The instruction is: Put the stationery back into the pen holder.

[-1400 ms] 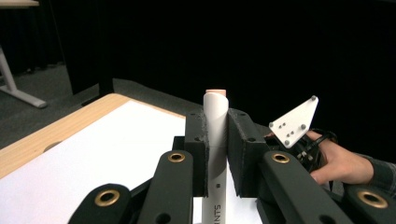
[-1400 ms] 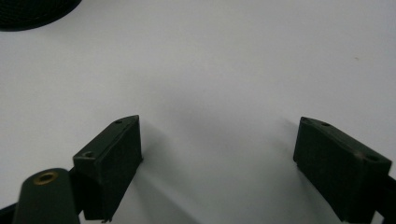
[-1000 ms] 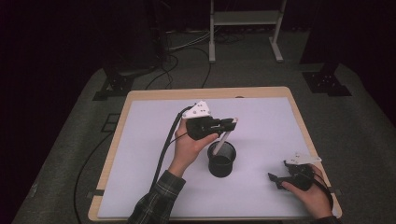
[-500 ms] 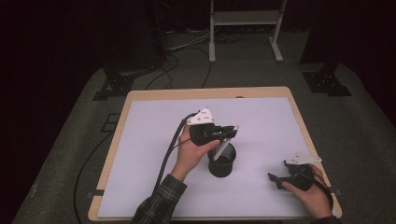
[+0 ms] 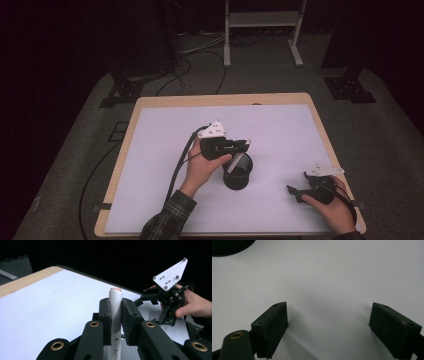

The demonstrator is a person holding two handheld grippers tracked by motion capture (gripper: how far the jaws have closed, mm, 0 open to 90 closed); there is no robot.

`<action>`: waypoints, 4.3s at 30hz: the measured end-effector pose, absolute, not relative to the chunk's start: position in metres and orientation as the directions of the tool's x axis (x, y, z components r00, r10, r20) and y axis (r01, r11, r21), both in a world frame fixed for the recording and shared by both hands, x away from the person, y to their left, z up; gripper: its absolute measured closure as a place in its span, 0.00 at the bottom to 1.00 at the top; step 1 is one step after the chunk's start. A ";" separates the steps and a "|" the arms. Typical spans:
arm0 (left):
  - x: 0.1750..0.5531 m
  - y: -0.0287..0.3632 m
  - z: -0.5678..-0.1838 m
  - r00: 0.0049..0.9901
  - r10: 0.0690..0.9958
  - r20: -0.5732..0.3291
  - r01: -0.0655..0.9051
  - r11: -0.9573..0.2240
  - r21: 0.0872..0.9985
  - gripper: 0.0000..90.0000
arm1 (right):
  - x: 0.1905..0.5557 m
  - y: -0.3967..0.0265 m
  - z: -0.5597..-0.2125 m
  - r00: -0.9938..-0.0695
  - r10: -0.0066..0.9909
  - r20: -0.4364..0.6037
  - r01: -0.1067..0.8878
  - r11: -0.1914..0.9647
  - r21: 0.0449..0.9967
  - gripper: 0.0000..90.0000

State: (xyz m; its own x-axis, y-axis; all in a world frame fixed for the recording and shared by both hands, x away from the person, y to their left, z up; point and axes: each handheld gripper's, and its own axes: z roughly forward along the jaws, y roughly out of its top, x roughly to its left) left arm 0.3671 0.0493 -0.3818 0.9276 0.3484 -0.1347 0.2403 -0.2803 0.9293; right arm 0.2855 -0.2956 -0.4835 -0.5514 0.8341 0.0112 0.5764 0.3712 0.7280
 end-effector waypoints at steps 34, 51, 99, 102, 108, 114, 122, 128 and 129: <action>0.366 0.054 -0.395 0.918 0.372 -0.141 0.273 -0.332 0.903 0.81 | 0.286 -0.296 -0.483 -0.553 0.833 0.008 0.574 0.374 0.729 0.16; 0.354 0.087 -0.383 0.892 0.444 -0.081 0.279 -0.402 0.872 0.40 | 0.285 -0.296 -0.483 -0.551 0.835 0.012 0.577 0.370 0.728 0.16; 0.300 0.217 -0.431 0.735 0.677 -0.022 0.471 -0.487 0.735 0.11 | 0.285 -0.296 -0.483 -0.551 0.834 0.013 0.577 0.370 0.728 0.16; 0.295 0.227 -0.439 0.724 0.689 -0.022 0.489 -0.490 0.722 0.11 | 0.285 -0.296 -0.483 -0.551 0.835 0.013 0.577 0.370 0.728 0.16; 0.286 0.244 -0.453 0.697 0.717 -0.012 0.520 -0.493 0.698 0.11 | 0.285 -0.296 -0.483 -0.551 0.835 0.013 0.577 0.369 0.728 0.16; 0.279 0.251 -0.465 0.689 0.724 0.016 0.532 -0.521 0.667 0.11 | 0.285 -0.296 -0.483 -0.551 0.834 0.013 0.577 0.370 0.728 0.16; 0.279 0.252 -0.472 0.700 0.714 0.016 0.520 -0.525 0.674 0.10 | 0.285 -0.296 -0.484 -0.551 0.834 0.013 0.577 0.370 0.729 0.16; 0.275 0.259 -0.479 0.712 0.702 0.019 0.475 -0.501 0.724 0.09 | 0.285 -0.296 -0.484 -0.551 0.834 0.012 0.576 0.370 0.729 0.16; 0.274 0.259 -0.479 0.711 0.703 0.017 0.472 -0.495 0.729 0.09 | 0.285 -0.296 -0.483 -0.551 0.834 0.012 0.576 0.370 0.729 0.16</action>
State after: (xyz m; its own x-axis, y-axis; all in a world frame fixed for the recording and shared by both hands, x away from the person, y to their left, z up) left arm 0.2744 0.2589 -0.4794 0.7108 0.7032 0.0169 0.4722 -0.4948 0.7295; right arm 0.2852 -0.2956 -0.4835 -0.5510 0.8344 0.0124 0.5764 0.3698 0.7287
